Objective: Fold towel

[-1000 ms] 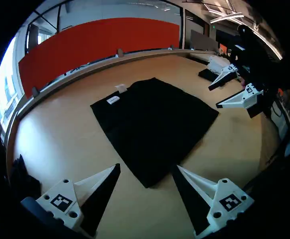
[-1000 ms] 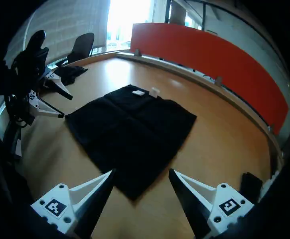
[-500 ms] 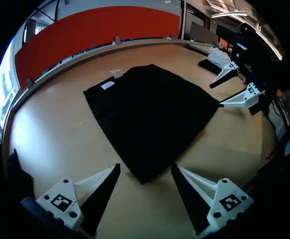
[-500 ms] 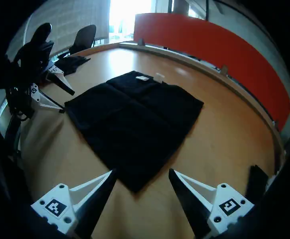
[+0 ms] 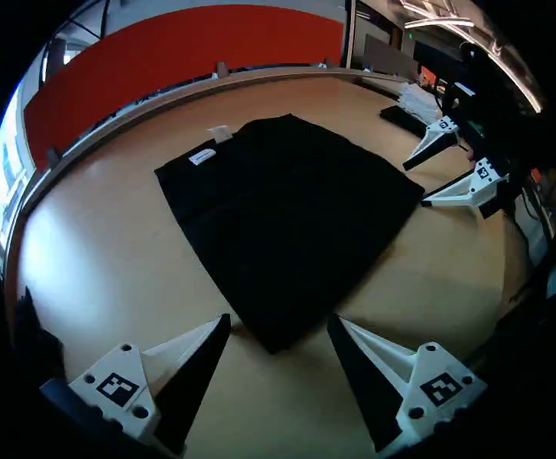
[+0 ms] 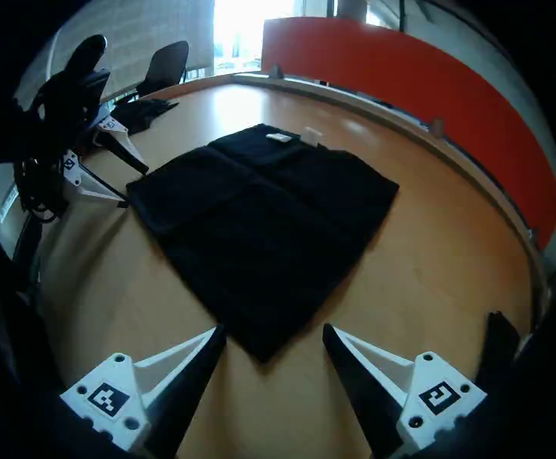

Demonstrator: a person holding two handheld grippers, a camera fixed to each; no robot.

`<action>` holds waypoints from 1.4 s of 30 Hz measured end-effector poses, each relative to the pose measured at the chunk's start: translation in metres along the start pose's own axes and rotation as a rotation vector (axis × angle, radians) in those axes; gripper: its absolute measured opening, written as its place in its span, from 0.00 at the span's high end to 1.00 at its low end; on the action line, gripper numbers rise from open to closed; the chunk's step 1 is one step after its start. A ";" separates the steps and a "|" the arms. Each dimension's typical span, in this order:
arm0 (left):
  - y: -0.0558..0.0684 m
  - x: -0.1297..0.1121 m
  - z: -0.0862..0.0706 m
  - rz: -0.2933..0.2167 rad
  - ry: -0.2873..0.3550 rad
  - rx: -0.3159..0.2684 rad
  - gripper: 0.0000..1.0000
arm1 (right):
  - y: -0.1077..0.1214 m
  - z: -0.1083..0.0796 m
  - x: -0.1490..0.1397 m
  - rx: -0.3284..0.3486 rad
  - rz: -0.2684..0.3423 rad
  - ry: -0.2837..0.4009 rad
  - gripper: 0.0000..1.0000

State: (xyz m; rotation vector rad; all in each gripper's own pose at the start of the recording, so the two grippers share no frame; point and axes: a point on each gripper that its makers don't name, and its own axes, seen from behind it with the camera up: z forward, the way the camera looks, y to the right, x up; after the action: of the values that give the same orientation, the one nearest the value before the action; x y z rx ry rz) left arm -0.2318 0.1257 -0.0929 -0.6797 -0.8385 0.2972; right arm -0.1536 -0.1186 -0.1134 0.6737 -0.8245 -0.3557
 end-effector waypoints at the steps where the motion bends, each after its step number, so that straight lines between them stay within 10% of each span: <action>1: 0.000 0.000 0.000 0.006 0.000 0.003 0.06 | 0.000 0.000 0.000 0.002 0.002 0.000 0.03; 28: 0.001 -0.001 0.001 -0.006 -0.006 0.025 0.26 | -0.003 0.003 -0.002 0.043 0.021 0.000 0.50; 40: 0.003 0.000 0.001 -0.008 -0.019 0.028 0.58 | -0.007 0.002 -0.001 0.046 0.029 0.002 0.76; 42: 0.002 0.000 0.001 -0.011 -0.020 0.034 0.75 | -0.007 0.003 -0.001 0.046 0.031 0.001 0.78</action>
State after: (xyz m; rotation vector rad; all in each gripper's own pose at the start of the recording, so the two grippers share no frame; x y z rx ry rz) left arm -0.2327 0.1281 -0.0936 -0.6410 -0.8542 0.3083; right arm -0.1567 -0.1245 -0.1176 0.7029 -0.8433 -0.3092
